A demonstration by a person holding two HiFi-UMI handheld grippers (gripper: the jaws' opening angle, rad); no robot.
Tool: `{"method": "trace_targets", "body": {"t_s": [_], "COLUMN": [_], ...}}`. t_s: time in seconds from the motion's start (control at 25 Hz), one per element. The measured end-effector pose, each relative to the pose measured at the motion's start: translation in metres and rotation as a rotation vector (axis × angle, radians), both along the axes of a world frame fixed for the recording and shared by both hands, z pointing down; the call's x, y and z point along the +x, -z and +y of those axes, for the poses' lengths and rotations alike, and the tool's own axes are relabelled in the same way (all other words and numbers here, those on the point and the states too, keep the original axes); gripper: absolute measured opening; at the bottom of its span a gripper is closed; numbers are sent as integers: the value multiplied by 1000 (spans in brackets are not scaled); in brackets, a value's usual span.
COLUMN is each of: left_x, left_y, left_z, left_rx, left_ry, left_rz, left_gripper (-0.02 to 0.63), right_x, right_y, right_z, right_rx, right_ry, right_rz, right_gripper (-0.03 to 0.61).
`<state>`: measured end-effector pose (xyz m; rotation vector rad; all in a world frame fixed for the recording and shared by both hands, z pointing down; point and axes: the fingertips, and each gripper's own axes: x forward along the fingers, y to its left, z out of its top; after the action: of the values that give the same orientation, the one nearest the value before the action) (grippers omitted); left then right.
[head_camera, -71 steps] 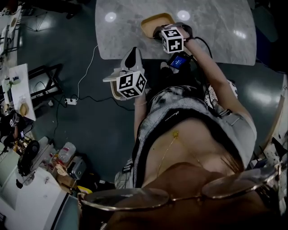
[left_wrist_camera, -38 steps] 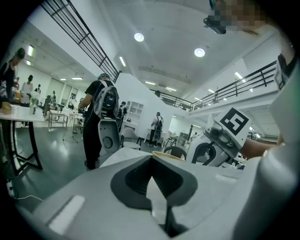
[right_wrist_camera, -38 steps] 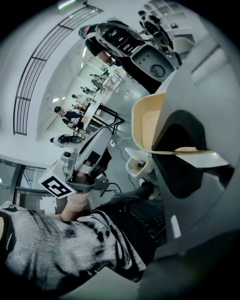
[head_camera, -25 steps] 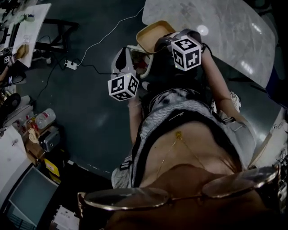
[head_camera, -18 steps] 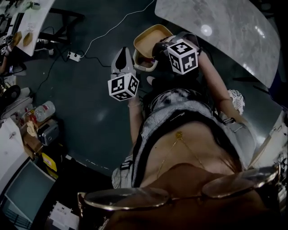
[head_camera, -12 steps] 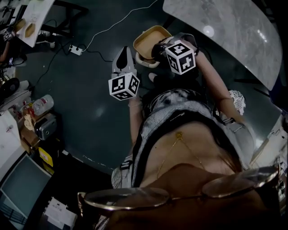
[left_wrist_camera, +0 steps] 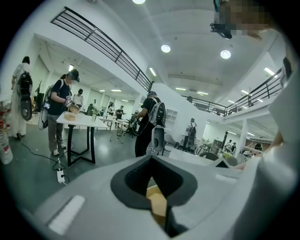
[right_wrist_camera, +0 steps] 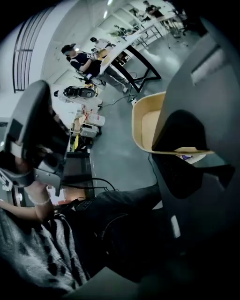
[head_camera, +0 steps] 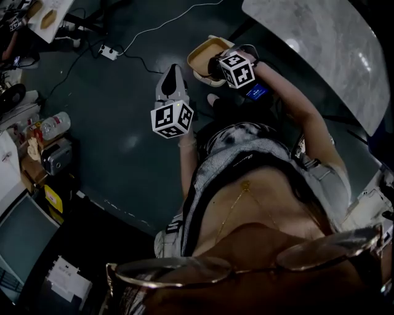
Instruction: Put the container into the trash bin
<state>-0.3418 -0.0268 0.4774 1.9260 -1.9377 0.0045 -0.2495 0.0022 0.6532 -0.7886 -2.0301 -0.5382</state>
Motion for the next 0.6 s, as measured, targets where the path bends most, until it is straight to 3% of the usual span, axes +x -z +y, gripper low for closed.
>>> {"method": "trace_targets", "body": {"t_s": [0.2, 0.6], "left_x": [-13, -29], "left_y": [-7, -26], "left_z": [15, 41], "left_rx": [-27, -98], "left_ry": [38, 92], "left_rz": [3, 7], "left_gripper": [0, 0], "right_x": [-11, -5], "right_y": [-69, -173], "right_z": [-6, -7], "right_rx": [-38, 17], "right_ry": [-23, -1], "right_rz": [65, 242], "right_gripper": [38, 37]}}
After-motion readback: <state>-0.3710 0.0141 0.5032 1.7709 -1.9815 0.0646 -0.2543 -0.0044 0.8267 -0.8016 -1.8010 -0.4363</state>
